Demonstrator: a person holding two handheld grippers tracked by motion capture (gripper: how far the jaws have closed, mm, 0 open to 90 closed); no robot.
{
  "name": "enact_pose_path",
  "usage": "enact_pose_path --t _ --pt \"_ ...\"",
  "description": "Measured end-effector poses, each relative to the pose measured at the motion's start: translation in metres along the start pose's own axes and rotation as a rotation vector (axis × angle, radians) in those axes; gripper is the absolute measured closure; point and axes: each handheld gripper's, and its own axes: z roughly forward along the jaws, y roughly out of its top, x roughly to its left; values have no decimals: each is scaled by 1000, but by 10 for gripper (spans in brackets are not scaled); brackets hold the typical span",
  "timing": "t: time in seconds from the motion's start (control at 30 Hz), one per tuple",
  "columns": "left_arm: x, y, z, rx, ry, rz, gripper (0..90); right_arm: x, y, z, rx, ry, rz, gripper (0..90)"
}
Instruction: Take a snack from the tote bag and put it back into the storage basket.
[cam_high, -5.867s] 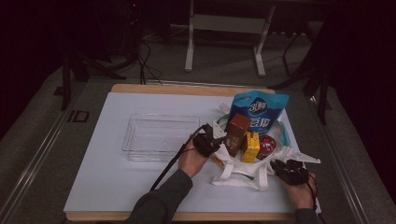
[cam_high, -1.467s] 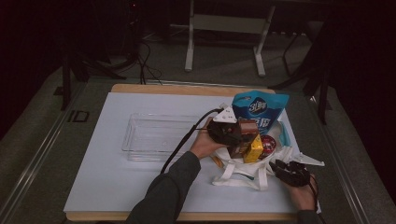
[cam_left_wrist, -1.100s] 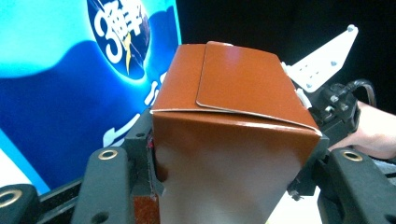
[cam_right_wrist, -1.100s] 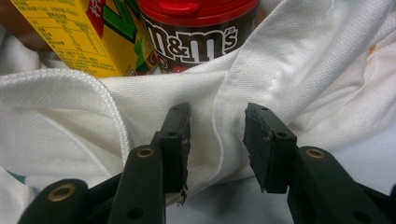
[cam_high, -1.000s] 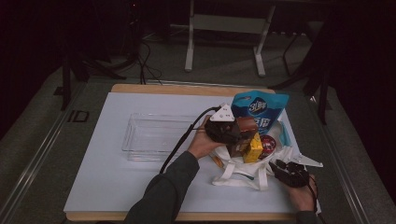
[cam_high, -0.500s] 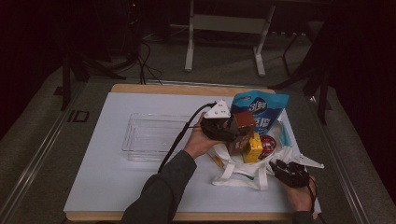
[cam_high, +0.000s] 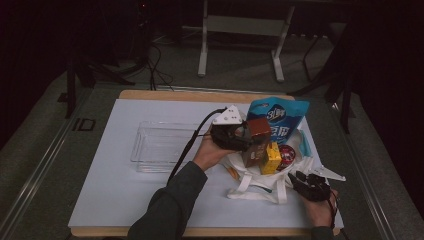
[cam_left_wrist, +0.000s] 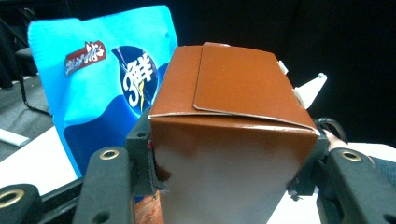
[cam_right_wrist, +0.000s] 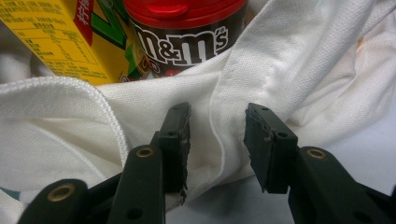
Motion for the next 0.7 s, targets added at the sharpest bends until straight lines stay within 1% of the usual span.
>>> enact_pose_path --t 0.2,0.23,0.4,0.5,0.7 --pt "0 4 -7 -3 -2 1 428 -1 0 0 -2 4 7 602" --pt "1 5 -10 -6 -1 0 428 -1 0 0 -2 5 12 602" --pt "1 8 -18 -4 8 6 428 -1 0 0 -2 6 17 601" --pt "2 9 -22 -17 1 -2 428 -1 -1 0 -3 6 17 601" --pt "7 11 -31 -20 -6 -14 428 -1 -1 0 -8 8 12 601"
